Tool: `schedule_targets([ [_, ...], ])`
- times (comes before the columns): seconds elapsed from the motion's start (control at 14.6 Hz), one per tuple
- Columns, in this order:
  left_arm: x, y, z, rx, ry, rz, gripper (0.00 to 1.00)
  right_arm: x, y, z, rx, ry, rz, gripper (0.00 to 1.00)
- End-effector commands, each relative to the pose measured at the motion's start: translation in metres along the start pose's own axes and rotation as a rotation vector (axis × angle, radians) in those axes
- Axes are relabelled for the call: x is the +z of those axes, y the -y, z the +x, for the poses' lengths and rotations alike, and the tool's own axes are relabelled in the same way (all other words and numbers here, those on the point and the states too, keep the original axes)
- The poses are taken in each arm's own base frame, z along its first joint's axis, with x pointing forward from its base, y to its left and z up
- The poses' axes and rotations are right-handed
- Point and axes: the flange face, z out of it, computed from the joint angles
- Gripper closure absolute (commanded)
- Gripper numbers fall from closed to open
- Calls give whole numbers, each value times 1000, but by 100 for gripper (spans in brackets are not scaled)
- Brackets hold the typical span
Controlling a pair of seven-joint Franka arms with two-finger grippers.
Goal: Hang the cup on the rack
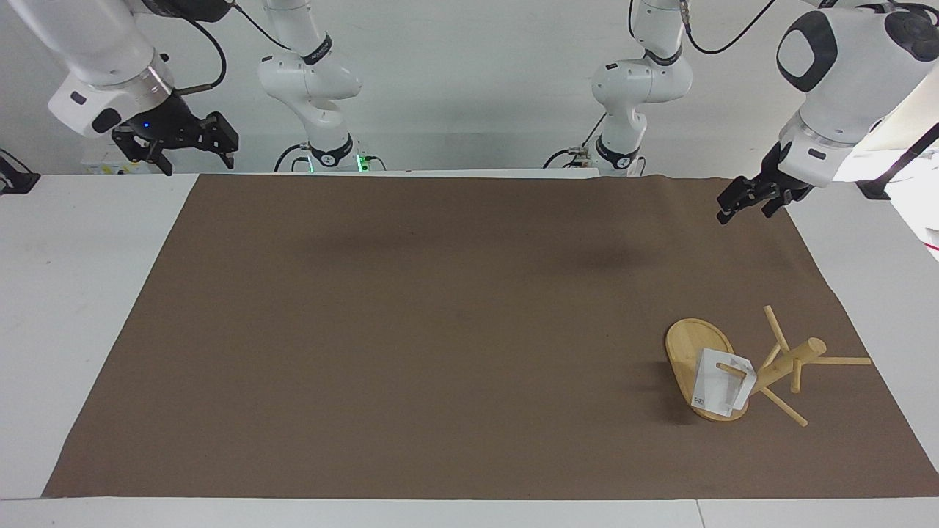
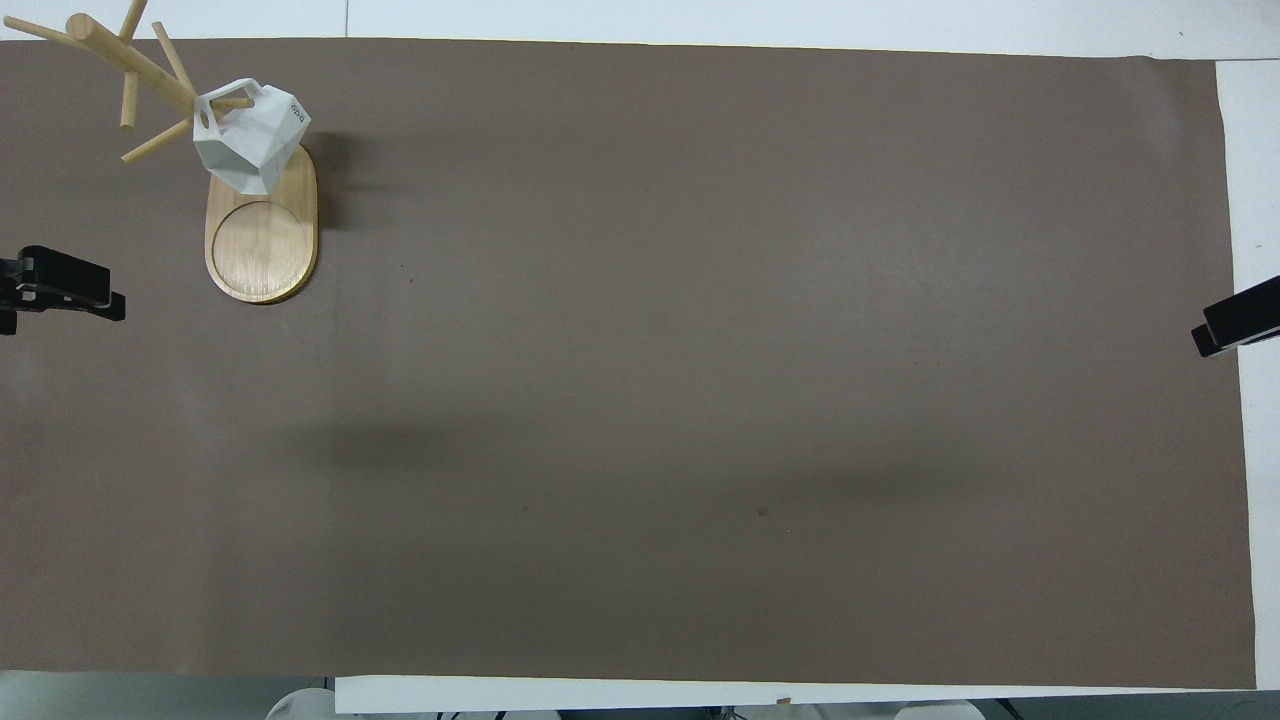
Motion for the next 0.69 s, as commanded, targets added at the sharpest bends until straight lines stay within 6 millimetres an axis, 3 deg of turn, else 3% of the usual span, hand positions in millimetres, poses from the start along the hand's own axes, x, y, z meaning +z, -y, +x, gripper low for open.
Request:
schedule_targets([
  [0.0,-11,-1,11,86,46,56,0,2,-5,-4,29,1,2,0],
  [0.62,-20,-6,10,94,-14,60,0,1,-5,-4,29,0,2,0],
])
